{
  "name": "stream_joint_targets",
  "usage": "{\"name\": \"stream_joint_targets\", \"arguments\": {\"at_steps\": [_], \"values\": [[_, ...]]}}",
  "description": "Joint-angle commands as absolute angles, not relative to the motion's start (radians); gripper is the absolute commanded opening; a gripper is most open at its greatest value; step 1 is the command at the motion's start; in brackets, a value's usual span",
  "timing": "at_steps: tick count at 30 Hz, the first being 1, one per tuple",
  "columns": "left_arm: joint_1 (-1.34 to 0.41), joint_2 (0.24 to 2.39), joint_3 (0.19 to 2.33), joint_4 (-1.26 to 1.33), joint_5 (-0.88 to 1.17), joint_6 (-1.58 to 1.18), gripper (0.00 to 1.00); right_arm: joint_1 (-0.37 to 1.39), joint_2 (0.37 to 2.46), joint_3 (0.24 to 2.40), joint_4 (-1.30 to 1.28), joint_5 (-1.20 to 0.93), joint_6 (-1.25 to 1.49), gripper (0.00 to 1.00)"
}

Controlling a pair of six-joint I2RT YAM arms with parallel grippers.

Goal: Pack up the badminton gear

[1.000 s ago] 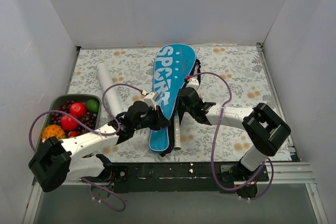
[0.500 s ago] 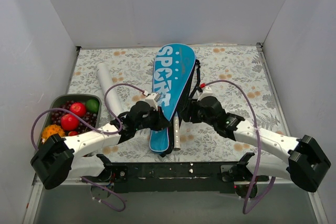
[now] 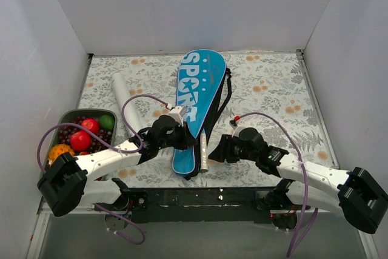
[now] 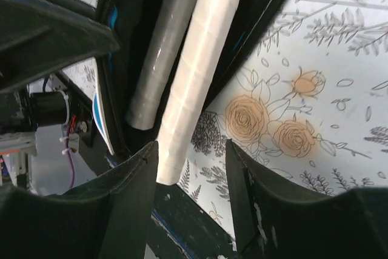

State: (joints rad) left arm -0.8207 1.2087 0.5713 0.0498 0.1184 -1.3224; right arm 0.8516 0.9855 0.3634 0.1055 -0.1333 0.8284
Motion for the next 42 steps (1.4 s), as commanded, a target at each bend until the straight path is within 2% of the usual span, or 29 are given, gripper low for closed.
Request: {"name": "stream_joint_targets", "arguments": {"at_steps": [1,11,17,21,29,42], "values": [[-0.822,1.204,0.63,0.061,0.097,-1.305,0.0,0.879,1.014,0.313,0.265,-0.21,0.9,0.55],[-0.822,1.227,0.657,0.054,0.103,-1.298,0.0,0.913,1.132,0.267,0.495,-0.233,0.968,0.51],[-0.822,1.223,0.652,0.051,0.101,-1.298,0.0,0.919,1.187,0.233,0.609,-0.245,1.003,0.42],[-0.822,1.221,0.653,0.051,0.104,-1.301,0.0,0.919,1.241,0.206,0.731,-0.271,1.048,0.29],[-0.822,1.207,0.65,0.055,0.124,-1.321,0.0,0.92,1.359,0.192,0.899,-0.29,1.086,0.28],[-0.831,1.212,0.612,0.107,0.158,-1.358,0.0,0.962,1.626,0.298,1.193,-0.287,1.118,0.28]]}}
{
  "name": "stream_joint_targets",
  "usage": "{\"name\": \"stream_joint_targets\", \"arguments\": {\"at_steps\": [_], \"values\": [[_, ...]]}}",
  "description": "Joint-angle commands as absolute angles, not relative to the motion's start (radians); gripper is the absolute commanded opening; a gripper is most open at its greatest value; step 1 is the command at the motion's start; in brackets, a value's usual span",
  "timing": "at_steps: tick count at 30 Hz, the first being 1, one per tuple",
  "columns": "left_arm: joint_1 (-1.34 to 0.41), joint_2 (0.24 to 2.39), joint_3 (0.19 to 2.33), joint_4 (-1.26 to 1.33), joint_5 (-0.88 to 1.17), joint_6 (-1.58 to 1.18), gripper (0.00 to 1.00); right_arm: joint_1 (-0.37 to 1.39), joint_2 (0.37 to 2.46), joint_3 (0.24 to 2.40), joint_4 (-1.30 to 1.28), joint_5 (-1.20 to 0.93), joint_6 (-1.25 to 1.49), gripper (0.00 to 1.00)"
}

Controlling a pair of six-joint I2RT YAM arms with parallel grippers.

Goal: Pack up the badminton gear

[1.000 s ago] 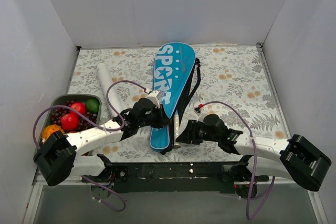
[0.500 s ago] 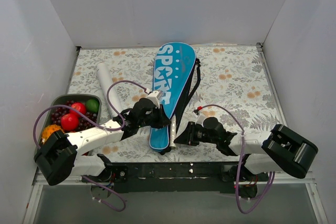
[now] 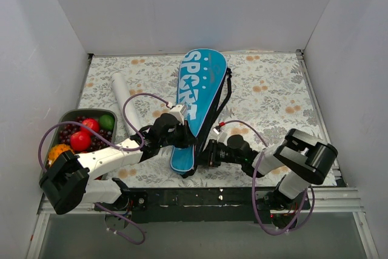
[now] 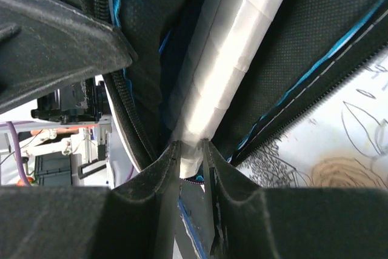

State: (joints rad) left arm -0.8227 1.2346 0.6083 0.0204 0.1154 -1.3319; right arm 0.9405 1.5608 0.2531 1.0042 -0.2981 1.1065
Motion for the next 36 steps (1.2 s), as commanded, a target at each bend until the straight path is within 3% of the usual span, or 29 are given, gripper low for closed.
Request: {"name": "stream_joint_targets", "arguments": {"at_steps": [1,7,14,22,28,32,36], "values": [[-0.833,1.215,0.614,0.11,0.164,-1.359,0.0,0.966,1.666,0.301,1.224,-0.287,1.121,0.28],[-0.833,1.218,0.612,0.123,0.192,-1.364,0.0,0.969,1.799,0.363,1.41,-0.34,1.132,0.34],[-0.833,1.201,0.607,0.112,0.192,-1.359,0.0,0.966,1.803,0.39,1.378,-0.428,1.069,0.42],[-0.833,1.19,0.621,0.045,0.138,-1.335,0.0,0.96,1.475,0.345,0.852,-0.295,0.867,0.46],[-0.834,1.186,0.623,0.032,0.127,-1.325,0.0,0.959,1.192,0.376,0.379,-0.022,0.758,0.5],[-0.833,1.172,0.621,0.035,0.141,-1.33,0.0,0.933,1.126,0.432,0.136,0.185,0.735,0.55],[-0.833,1.157,0.632,0.012,0.164,-1.322,0.0,0.814,1.163,0.503,0.057,0.227,0.695,0.56]]}}
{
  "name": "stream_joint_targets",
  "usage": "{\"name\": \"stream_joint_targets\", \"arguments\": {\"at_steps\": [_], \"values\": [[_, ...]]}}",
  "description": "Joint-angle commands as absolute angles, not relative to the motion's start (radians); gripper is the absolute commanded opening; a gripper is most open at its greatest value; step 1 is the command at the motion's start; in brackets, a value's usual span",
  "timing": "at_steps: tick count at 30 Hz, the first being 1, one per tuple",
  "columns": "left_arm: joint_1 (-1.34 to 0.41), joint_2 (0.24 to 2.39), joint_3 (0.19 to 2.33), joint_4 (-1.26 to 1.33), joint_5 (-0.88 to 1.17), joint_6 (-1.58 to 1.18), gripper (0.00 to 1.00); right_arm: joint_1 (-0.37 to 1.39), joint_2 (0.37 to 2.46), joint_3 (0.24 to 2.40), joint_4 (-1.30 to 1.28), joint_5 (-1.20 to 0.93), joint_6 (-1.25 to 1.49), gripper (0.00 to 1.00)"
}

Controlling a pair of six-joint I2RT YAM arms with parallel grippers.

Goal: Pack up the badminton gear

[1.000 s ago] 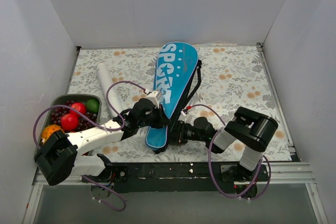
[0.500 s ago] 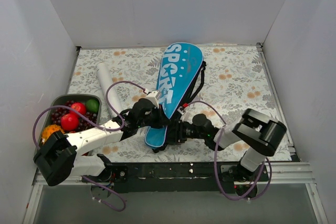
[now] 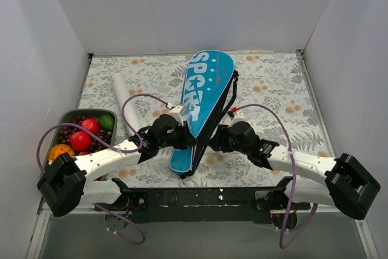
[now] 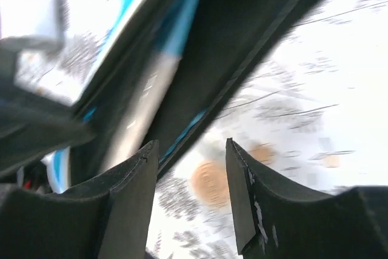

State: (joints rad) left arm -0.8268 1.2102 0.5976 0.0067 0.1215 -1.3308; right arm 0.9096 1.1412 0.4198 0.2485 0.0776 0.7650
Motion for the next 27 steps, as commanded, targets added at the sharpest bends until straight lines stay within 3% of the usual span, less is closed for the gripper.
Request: {"name": "stream_joint_targets", "arguments": {"at_steps": [1,9,15,27], "values": [[-0.833,1.154,0.63,0.006,0.169,-1.313,0.0,0.787,1.19,0.541,0.046,0.227,0.686,0.56],[-0.834,1.091,0.569,-0.02,0.192,-1.322,0.0,0.577,1.383,0.693,0.06,0.172,0.658,0.56],[-0.833,1.074,0.551,-0.012,0.201,-1.313,0.0,0.568,1.561,0.828,0.06,0.077,0.678,0.56],[-0.833,1.104,0.552,0.04,0.238,-1.299,0.0,0.597,1.732,0.839,0.083,0.012,0.752,0.54]]}}
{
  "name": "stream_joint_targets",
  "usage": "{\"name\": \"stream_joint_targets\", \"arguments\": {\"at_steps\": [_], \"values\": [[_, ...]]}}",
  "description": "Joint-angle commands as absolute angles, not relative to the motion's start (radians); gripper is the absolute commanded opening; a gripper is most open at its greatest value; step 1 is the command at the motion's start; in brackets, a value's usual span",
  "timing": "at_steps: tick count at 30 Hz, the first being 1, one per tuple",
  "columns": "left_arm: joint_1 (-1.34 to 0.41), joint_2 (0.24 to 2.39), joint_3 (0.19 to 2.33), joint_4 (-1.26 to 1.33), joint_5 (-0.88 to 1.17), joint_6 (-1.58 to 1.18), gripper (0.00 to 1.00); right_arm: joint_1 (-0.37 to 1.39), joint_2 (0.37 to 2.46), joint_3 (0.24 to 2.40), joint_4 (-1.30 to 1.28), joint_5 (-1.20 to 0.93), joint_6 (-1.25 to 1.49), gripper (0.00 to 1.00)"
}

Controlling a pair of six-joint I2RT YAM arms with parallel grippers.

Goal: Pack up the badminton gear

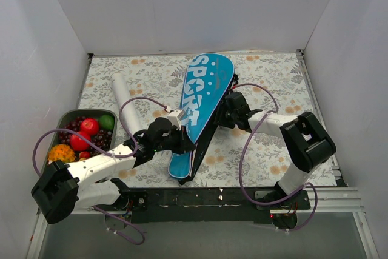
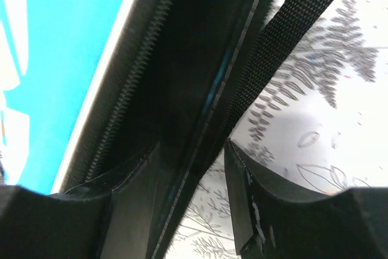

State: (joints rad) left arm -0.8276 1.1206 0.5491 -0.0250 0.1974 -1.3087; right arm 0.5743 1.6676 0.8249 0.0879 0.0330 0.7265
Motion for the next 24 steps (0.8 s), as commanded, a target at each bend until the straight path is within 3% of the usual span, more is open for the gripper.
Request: {"name": "stream_joint_targets", "arguments": {"at_steps": [1,7,10,12,13,17,24], "values": [[-0.833,1.103,0.552,0.041,0.244,-1.301,0.0,0.6,1.741,0.845,0.083,0.012,0.753,0.54],[-0.833,1.095,0.542,0.048,0.259,-1.308,0.0,0.62,1.812,0.842,0.118,0.008,0.782,0.49],[-0.833,1.095,0.541,0.049,0.27,-1.312,0.0,0.621,1.836,0.835,0.147,0.005,0.796,0.39],[-0.833,1.091,0.541,0.049,0.281,-1.312,0.0,0.62,1.854,0.828,0.158,-0.023,0.804,0.24],[-0.833,1.088,0.543,0.048,0.285,-1.31,0.0,0.621,1.858,0.822,0.178,-0.026,0.807,0.02],[-0.833,1.085,0.543,0.028,0.284,-1.302,0.0,0.621,1.845,0.805,0.201,-0.005,0.799,0.01],[-0.833,1.077,0.593,-0.073,0.213,-1.276,0.0,0.621,1.619,0.799,0.108,0.1,0.683,0.01]]}}
